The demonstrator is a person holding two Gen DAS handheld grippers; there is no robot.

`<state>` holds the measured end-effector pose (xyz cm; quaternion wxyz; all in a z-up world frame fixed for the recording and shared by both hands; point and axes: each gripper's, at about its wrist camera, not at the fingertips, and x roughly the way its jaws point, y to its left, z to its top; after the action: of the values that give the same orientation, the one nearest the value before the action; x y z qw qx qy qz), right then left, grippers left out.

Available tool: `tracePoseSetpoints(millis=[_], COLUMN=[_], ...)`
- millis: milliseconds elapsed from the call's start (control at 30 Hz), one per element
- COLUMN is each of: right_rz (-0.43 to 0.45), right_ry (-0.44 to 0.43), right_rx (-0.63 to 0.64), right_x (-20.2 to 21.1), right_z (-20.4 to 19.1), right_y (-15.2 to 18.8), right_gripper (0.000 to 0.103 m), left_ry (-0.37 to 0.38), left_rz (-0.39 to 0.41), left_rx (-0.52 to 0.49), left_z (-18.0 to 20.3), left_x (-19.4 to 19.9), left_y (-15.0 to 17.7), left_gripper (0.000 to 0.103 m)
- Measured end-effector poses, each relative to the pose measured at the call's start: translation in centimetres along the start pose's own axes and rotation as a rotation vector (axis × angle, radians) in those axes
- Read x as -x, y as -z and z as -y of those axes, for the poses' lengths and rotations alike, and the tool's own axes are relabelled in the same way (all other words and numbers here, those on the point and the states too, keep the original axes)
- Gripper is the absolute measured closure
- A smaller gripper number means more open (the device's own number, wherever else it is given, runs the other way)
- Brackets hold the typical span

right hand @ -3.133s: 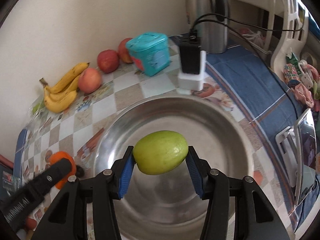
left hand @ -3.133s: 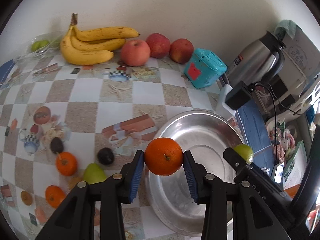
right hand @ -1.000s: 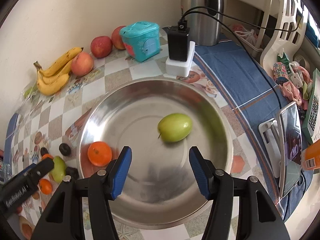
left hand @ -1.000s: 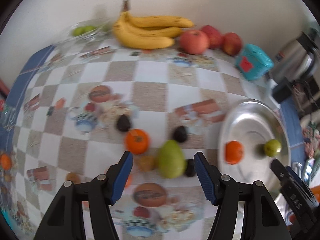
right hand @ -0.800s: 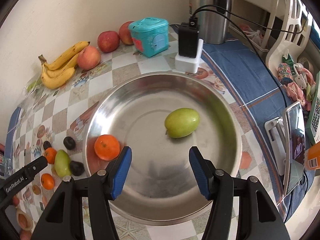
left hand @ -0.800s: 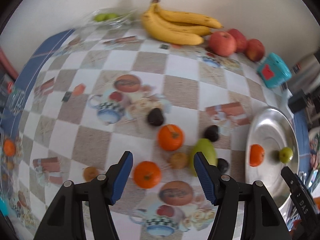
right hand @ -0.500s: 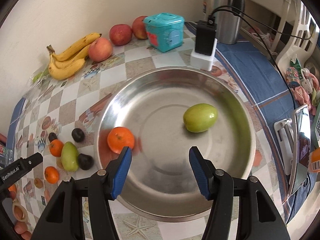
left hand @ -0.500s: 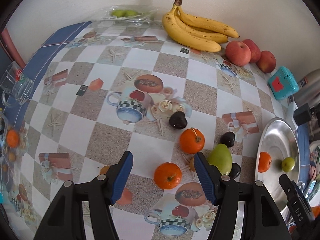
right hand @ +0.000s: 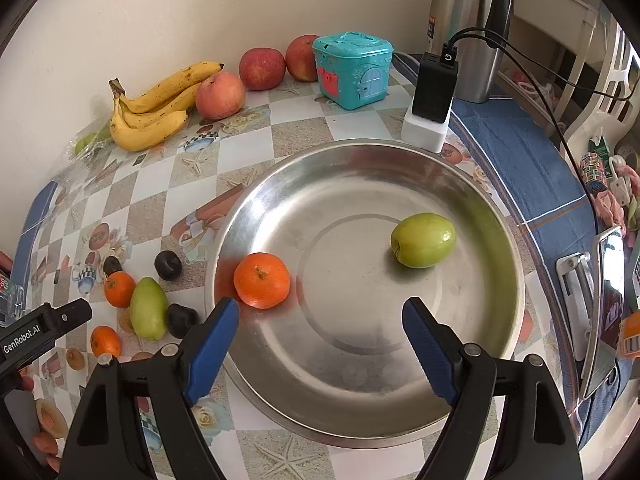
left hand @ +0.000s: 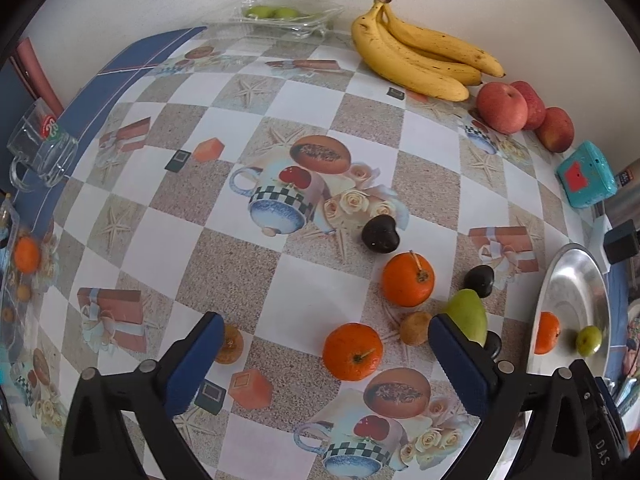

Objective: Organize fruits
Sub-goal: 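Withdraw the right gripper from the bowl back toward the fruit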

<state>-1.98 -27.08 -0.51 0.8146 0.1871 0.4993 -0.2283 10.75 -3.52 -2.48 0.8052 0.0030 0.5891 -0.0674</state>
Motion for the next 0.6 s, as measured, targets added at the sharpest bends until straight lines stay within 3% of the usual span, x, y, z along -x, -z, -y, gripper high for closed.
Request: tracePoseSetpoints(millis=[100,200,600], right_rz=[-0.001,0.0,-0.002], right_ry=[0.01,0.018,0.008], right_rx=[0.003,0.001,-0.012], right_x=[-0.1,-0.3,-0.6], right_z=[0.0,0.0,-0.1], right_y=[0.1,0.2,0.4], right_gripper=[0.016,0.002,0.002], left_ry=[-0.016,-0.015,0.003], left_rz=[-0.002,0.0,0.017], left_rx=[0.006,0.012,0.05], left_z=[-0.2,-0.4,-2.4], left_x=[-0.2,-0.2,0.6], left_y=[0.0,0.0,-0.3], left_gripper=[0.0,0.0,0.0])
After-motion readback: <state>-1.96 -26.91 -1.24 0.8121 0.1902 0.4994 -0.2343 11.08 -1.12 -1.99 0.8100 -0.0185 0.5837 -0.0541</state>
